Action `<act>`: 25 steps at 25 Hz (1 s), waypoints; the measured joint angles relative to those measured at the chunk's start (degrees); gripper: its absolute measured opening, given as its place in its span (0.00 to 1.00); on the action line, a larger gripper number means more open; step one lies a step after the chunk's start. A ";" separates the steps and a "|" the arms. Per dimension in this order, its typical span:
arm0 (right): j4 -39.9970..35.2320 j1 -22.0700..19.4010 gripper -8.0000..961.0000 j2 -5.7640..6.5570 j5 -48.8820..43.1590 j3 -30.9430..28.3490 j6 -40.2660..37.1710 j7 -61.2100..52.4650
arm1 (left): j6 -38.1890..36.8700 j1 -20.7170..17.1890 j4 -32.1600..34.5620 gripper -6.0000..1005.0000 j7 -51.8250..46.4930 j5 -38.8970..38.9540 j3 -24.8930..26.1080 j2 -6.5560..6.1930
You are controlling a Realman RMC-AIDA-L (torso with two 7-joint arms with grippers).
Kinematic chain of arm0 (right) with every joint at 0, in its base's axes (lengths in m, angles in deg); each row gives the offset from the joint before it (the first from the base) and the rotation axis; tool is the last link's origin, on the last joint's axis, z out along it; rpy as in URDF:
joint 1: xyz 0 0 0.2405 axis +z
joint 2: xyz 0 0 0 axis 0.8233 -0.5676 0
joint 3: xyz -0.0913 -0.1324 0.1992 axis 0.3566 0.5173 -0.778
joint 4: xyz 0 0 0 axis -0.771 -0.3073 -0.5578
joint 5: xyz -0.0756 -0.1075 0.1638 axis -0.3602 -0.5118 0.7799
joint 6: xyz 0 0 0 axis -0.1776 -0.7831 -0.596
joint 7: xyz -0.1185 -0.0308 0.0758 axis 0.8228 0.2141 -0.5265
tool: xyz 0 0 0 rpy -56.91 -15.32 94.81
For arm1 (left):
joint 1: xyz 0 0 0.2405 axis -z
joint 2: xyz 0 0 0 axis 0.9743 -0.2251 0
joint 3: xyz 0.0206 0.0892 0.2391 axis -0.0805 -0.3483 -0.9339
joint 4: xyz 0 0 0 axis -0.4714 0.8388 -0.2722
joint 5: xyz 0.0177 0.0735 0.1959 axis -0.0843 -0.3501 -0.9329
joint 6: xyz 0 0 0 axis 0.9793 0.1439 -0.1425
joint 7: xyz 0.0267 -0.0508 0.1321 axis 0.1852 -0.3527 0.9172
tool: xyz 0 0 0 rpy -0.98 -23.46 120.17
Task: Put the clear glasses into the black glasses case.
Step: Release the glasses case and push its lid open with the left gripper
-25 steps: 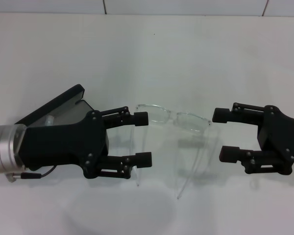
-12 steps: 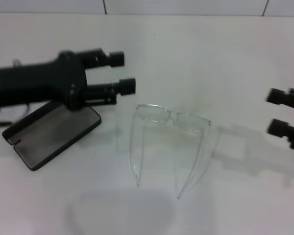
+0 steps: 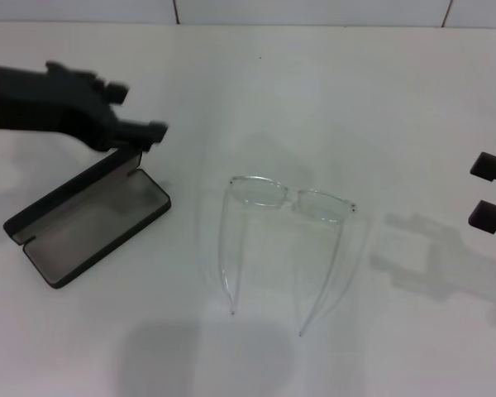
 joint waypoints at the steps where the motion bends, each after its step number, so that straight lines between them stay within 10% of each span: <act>1: 0.00 0.12 0.81 0.00 -0.03 0.00 0.00 0.00 | -0.21 0.35 -0.20 0.75 -0.97 -3.01 -0.96 0.04; 8: 0.00 0.94 0.81 0.01 0.04 0.24 0.06 0.00 | -0.12 1.62 -2.99 0.73 -4.68 -17.57 -8.96 0.18; 25: 0.57 1.25 0.80 0.04 -0.35 0.41 0.06 0.14 | 1.28 4.87 -10.81 0.64 -4.85 -25.20 -9.28 0.18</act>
